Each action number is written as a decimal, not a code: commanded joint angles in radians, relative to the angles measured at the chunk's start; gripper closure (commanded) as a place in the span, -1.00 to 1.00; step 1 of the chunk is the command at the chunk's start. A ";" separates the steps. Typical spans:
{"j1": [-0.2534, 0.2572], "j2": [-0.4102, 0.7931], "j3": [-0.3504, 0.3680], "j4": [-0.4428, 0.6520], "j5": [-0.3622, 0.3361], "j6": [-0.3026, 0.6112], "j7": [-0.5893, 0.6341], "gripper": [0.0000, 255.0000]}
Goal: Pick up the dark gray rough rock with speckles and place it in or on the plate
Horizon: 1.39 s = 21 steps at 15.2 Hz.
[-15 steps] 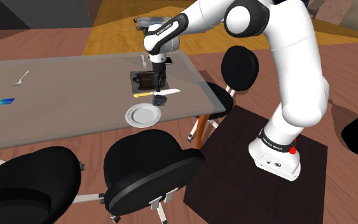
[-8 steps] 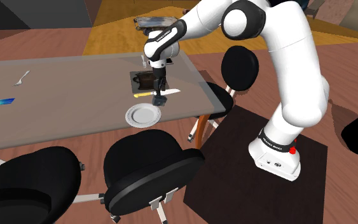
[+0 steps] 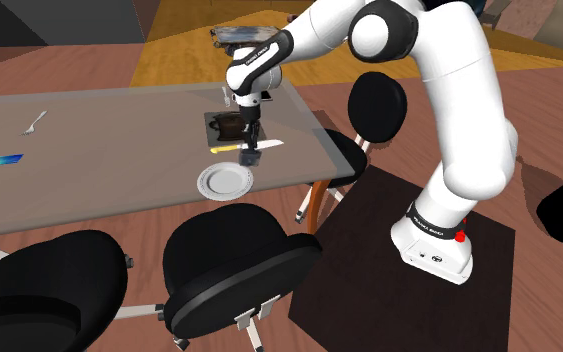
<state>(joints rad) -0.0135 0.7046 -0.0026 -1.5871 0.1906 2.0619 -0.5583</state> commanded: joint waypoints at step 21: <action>0.058 -0.003 0.042 -0.074 -0.154 0.212 -0.269 -1.00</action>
<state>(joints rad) 0.0457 0.6916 0.0410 -1.6598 0.0376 2.2689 -0.8258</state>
